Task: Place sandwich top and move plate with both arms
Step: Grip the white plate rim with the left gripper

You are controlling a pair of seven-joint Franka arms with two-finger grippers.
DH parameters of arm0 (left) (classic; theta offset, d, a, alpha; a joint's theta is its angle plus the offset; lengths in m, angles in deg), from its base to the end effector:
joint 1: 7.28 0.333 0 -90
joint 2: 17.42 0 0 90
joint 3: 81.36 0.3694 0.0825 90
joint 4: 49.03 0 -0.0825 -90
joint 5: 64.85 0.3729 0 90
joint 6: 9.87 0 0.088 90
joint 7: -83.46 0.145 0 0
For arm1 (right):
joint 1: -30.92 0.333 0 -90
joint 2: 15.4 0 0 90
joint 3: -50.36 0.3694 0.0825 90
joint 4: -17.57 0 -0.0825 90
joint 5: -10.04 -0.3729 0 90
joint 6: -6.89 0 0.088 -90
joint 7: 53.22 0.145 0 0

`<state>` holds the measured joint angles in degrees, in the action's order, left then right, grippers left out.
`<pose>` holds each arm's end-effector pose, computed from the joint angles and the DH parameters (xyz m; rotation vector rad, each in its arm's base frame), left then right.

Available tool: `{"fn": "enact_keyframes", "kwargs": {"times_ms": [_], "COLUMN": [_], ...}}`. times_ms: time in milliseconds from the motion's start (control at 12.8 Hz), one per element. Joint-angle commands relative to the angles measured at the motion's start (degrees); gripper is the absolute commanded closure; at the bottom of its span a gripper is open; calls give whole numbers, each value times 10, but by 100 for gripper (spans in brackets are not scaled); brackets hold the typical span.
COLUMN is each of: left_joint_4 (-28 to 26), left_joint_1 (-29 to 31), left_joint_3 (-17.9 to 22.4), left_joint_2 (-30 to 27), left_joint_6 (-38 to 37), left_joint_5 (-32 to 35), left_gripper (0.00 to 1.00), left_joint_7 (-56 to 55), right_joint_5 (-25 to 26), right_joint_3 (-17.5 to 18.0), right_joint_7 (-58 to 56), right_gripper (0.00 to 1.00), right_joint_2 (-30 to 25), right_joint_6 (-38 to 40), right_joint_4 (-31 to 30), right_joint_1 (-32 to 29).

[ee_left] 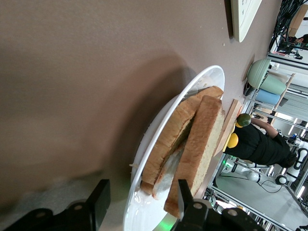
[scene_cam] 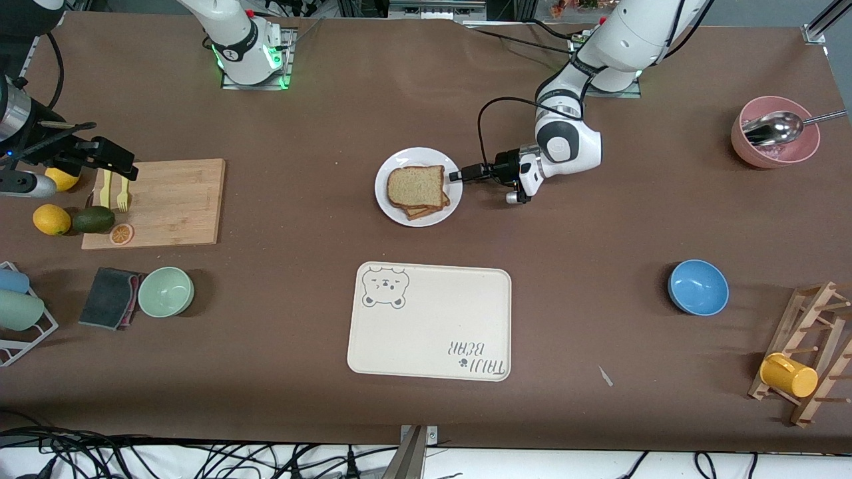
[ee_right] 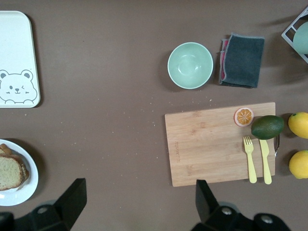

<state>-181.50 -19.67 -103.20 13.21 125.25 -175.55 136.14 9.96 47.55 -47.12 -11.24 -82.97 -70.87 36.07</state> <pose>0.4007 -0.3309 0.1494 2.0129 0.3996 -0.2451 0.5658 0.0244 0.6119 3.1334 -0.1028 -0.0744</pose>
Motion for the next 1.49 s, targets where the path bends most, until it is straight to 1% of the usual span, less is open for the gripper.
{"fn": "enact_keyframes", "kwargs": {"times_ms": [0,157,313,549,784,862,1019,1411], "left_joint_4": [11,15,18,18,19,18,18,19], "left_joint_1": [-13,-18,-18,-23,-23,-23,-23,-28], "left_joint_3": [5,5,7,7,7,7,8,18], "left_joint_2": [7,13,19,20,20,20,23,31], "left_joint_6": [7,7,8,8,8,8,8,8], "left_joint_5": [-34,-41,-42,-44,-44,-44,-44,-45], "left_gripper": [37,44,45,55,68,70,76,84], "left_joint_7": [23,35,41,42,43,43,43,66], "right_joint_5": [8,8,7,8,8,8,7,7], "right_joint_3": [1,1,1,0,0,0,0,0], "right_joint_7": [-7,-7,-7,-8,-7,-7,-7,-5], "right_gripper": [0,0,0,0,0,0,0,0], "right_joint_2": [1,1,1,1,1,2,3,2], "right_joint_6": [19,18,19,19,19,19,19,21], "right_joint_4": [12,12,12,12,12,11,11,9], "right_joint_1": [-1,-1,-1,-1,-1,-1,-2,-2]}}
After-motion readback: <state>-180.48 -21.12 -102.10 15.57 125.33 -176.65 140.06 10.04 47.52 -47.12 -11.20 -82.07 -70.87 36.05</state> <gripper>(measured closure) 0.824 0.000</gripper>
